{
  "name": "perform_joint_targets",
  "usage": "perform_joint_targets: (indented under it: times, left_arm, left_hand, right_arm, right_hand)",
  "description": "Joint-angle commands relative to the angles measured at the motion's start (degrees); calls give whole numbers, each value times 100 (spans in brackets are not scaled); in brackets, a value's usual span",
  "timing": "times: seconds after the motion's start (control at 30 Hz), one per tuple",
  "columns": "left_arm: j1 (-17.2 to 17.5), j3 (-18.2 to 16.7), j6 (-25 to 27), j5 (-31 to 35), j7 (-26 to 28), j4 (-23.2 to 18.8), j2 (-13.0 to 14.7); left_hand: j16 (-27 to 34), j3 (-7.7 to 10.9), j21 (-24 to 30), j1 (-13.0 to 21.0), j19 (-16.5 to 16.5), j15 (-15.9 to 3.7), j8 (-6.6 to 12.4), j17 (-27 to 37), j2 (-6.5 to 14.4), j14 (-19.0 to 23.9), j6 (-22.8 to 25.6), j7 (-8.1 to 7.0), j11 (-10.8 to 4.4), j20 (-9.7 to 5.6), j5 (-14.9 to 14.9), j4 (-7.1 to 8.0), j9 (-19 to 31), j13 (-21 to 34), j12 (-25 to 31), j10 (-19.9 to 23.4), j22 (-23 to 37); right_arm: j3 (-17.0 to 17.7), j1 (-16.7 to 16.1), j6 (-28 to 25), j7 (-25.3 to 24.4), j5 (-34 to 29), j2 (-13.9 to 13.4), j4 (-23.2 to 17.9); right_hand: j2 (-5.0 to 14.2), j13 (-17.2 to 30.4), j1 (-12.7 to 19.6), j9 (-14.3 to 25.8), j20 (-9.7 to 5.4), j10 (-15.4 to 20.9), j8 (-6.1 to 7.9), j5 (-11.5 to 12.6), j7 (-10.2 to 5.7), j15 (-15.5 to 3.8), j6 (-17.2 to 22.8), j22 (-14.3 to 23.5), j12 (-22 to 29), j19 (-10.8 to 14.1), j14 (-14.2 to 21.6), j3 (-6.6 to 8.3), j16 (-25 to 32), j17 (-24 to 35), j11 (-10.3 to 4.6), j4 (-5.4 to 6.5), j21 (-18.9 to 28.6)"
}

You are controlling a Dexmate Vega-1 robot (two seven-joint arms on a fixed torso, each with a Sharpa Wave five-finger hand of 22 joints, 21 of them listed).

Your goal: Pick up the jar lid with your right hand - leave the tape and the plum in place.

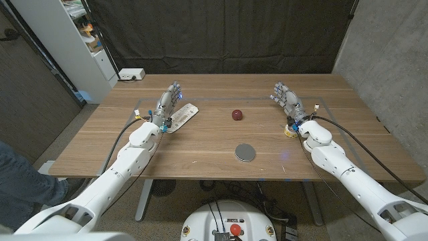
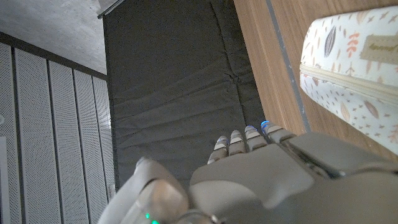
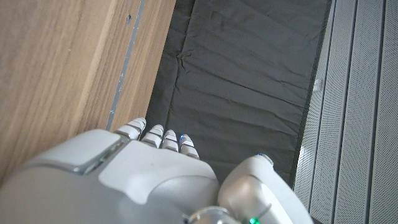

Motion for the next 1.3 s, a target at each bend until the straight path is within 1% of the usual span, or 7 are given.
perform_joint_targets:
  times: [0.03, 0.13, 0.27, 0.4, 0.57, 0.93, 1.3]
  left_arm:
    - [420, -1130, 625, 1055, -629, -405, -877]
    - [464, -1360, 696, 1268, -793, -450, -1091]
    - [520, -1605, 806, 1499, -960, -554, -1303]
    - [533, -1801, 955, 1598, -1192, -613, -1471]
    - [536, -1973, 1013, 1770, -1337, -649, -1647]
    - [595, -2175, 1128, 2012, -1509, -784, -1861]
    - [624, -2272, 1174, 2118, -1615, -841, -1951]
  left_hand:
    - [38, 39, 16, 54, -33, 50, 43, 16, 11, -3, -7, 41, 49, 11, 31, -13, 21, 12, 30, 23, 23]
    - [38, 39, 13, 57, -31, 51, 44, 16, 14, -2, -3, 37, 50, 14, 30, -16, 21, 5, 29, 20, 23]
    - [38, 40, 5, 60, -35, 55, 42, 16, 21, -1, -5, 38, 54, 16, 28, -22, 21, -7, 29, 17, 23]
    - [39, 42, -3, 64, -43, 51, 43, 15, 27, 2, -1, 38, 50, 24, 27, -27, 21, -16, 30, 18, 24]
    - [38, 49, -8, 74, -43, 57, 41, 14, 44, 2, -2, 45, 55, 36, 26, -34, 21, -26, 30, 16, 24]
    - [37, 63, -18, 96, -40, 62, 41, 13, 77, 3, 3, 47, 64, 44, 20, -51, 21, -51, 31, 13, 24]
    - [35, 71, -32, 114, -38, 61, 40, 11, 101, 3, 8, 51, 60, 50, 10, -73, 21, -83, 33, 11, 25]
  right_arm:
    - [96, -202, -41, -36, -11, -81, -285]
    - [107, -226, -33, -63, -43, -83, -328]
    - [119, -261, 41, -50, -86, -85, -375]
    - [125, -311, 103, -22, -118, -98, -452]
    - [146, -391, 185, -15, -140, -102, -562]
    - [168, -551, 359, 100, -209, -177, -726]
    - [250, -747, 498, 88, -239, -242, -903]
  right_hand:
    - [-9, 23, 54, 23, -2, 51, 26, 28, 8, -10, 44, 8, 34, 50, 51, 40, 36, 0, -6, -12, 41]
    - [-5, 17, 51, 18, -1, 58, 26, 28, 10, -10, 48, 8, 34, 45, 49, 35, 36, -6, -3, -13, 39]
    - [0, 10, 55, 12, 7, 54, 24, 28, 9, -14, 47, 8, 28, 35, 50, 32, 36, -17, -18, -22, 36]
    - [5, 4, 58, 7, 5, 50, 23, 28, 3, -18, 47, 8, 24, 33, 48, 30, 34, -25, -28, -27, 36]
    - [7, -7, 74, -1, 7, 63, 31, 29, -15, -46, 75, 8, 25, 30, 50, 29, 32, -45, -23, -47, 35]
    - [19, -26, 91, -14, -11, 75, 29, 31, -20, -63, 85, 7, 20, 34, 54, 23, 30, -78, -57, -73, 38]
    - [32, -41, 94, -25, -15, 75, 25, 31, -17, -63, 86, 7, 13, 31, 54, 13, 31, -103, -57, -88, 37]
